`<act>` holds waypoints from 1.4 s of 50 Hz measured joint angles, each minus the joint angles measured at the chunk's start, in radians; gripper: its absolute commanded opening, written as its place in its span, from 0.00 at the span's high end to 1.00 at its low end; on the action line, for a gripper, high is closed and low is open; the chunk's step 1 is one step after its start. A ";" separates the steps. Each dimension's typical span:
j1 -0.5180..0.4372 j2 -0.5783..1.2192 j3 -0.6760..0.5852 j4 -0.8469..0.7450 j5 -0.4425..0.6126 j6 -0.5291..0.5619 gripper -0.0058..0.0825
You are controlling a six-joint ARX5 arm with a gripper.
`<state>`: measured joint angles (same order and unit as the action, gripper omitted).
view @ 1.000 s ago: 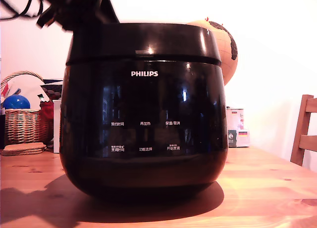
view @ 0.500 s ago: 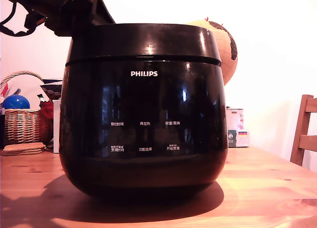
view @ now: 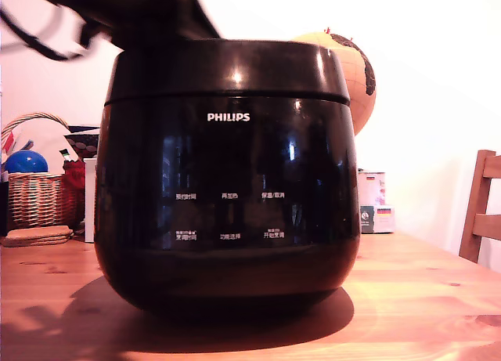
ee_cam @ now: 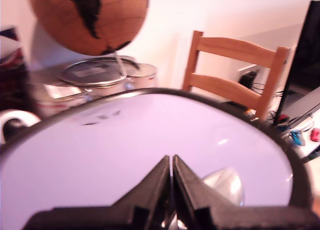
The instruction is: Close the rice cooker by pressing the lid down with medium force
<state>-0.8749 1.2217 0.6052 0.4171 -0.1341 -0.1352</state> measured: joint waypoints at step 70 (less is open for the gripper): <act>0.206 -0.444 -0.066 -0.089 -0.135 0.328 0.96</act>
<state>-0.6685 0.7776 0.5392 0.3279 -0.2687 0.1932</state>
